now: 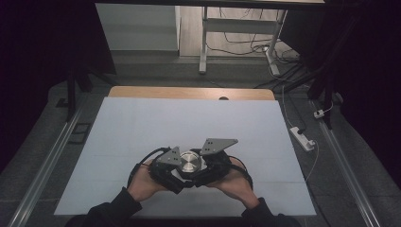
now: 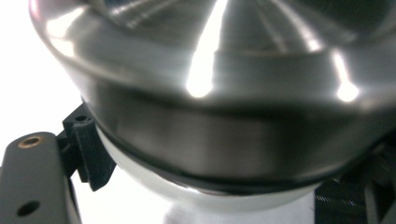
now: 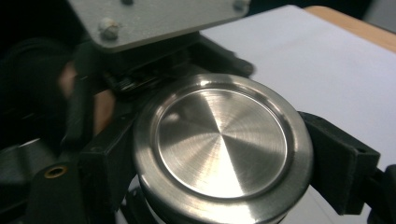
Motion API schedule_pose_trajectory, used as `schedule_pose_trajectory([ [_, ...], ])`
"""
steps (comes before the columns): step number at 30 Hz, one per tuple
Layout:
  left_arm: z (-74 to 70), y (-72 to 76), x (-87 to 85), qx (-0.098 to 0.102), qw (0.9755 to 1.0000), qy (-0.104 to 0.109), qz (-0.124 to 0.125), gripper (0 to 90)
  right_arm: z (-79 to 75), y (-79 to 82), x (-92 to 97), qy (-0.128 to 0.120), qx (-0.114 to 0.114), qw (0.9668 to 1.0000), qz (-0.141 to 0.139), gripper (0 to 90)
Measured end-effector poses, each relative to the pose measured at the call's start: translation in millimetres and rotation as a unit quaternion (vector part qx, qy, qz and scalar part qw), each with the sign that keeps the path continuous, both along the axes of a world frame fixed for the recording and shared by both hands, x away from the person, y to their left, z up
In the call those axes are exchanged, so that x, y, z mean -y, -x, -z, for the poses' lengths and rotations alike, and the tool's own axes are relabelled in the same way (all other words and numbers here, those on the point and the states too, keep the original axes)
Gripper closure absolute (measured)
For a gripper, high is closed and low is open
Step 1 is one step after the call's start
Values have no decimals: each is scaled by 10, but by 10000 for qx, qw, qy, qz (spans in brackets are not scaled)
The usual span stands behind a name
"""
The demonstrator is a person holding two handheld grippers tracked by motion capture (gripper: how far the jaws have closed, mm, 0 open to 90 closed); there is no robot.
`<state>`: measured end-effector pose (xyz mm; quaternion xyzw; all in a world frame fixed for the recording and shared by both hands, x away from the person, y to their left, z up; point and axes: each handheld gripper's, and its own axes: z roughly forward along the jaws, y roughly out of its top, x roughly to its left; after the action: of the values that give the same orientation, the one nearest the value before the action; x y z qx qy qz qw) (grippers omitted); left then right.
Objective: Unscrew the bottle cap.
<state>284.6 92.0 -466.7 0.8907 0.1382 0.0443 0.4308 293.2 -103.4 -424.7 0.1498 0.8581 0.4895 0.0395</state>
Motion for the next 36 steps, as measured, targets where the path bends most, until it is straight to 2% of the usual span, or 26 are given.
schedule_pose_trajectory([
  [2, -9, 14, 4, -33, 9994, 32, 344, 152, -10, -18, 38, -31, -47, 9992, -406, 183],
  [4, -17, 45, 22, -13, 9976, 52, 696, 152, -21, -26, 83, -31, -67, 9958, -915, 183],
  [5, -17, 45, 22, -13, 9976, 52, 696, 152, -20, -27, 102, -52, -49, 9930, -1181, 182],
  [6, -21, 67, 38, 11, 9960, 46, 893, 152, -15, -27, 126, -76, -16, 9890, -1477, 181],
  [8, -17, 112, 71, 52, 9930, 98, 1173, 152, -4, -22, 152, -151, -19, 9830, -1829, 178],
  [9, -20, 119, 78, 66, 9930, 120, 1173, 152, -4, -20, 164, -167, -48, 9816, -1899, 167],
  [10, -28, 119, 79, 82, 9936, 108, 1123, 152, -9, -21, 168, -198, -108, 9819, -1882, 117],
  [11, -28, 119, 79, 82, 9936, 108, 1123, 152, -9, -21, 168, -198, -108, 9819, -1882, 117],
  [12, -40, 97, 61, 85, 9962, 113, 862, 152, -48, -36, 178, -265, -207, 9884, -1478, 40],
  [14, -37, 55, 22, 71, 9989, 138, 435, 152, -100, -58, 209, -287, -326, 9926, -1135, 0],
  [15, -37, 55, 22, 71, 9989, 138, 435, 152, -100, -58, 209, -287, -326, 9926, -1135, 0],
  [16, -27, 9, -20, 60, 9999, 137, -32, 152, -159, -78, 239, -232, -445, 9975, -488, 0],
  [17, -27, 9, -20, 60, 9999, 137, -32, 152, -171, -79, 237, -173, -431, 9986, -251, 0],
  [18, -12, -20, -46, 34, 9990, 108, -422, 152, -181, -64, 222, -94, -382, 9992, 57, 0],
  [21, 13, -33, -47, -27, 9967, 131, -799, 152, -167, 0, 131, 61, -216, 9986, 471, 29],
  [22, 15, -34, -46, -24, 9965, 101, -831, 152, -156, 31, 86, 124, -119, 9980, 616, 41],
  [23, 15, -34, -46, -24, 9965, 101, -831, 152, -156, 31, 86, 124, -119, 9980, 616, 41],
  [25, 14, -25, -23, -22, 9965, 71, -828, 152, -109, 106, -39, 185, 106, 9965, 807, 75],
  [26, 10, -1, 12, 22, 9967, 49, -807, 152, -92, 131, -75, 273, 264, 9953, 892, 87],
  [28, -2, 12, 35, 67, 9976, -5, -694, 152, -72, 148, -97, 300, 403, 9942, 956, 129],
  [29, -2, 12, 35, 67, 9976, -5, -694, 152, -72, 148, -97, 300, 403, 9942, 956, 129],
  [30, -12, 25, 49, 69, 9979, 14, -642, 152, -56, 141, -91, 238, 341, 9949, 916, 174],
  [33, -20, 23, 39, 61, 9985, 45, -544, 152, -64, 133, -61, 151, 263, 9963, 802, 179],
  [34, -33, 17, 14, 43, 9994, 78, -336, 152, -74, 125, -44, 133, 219, 9973, 686, 180],
  [35, -33, 17, 14, 43, 9994, 78, -336, 152, -80, 122, -33, 98, 171, 9980, 608, 180],
  [36, -47, 16, -6, 9, 9999, 128, -60, 152, -89, 108, -12, 34, 97, 9990, 426, 180],
])
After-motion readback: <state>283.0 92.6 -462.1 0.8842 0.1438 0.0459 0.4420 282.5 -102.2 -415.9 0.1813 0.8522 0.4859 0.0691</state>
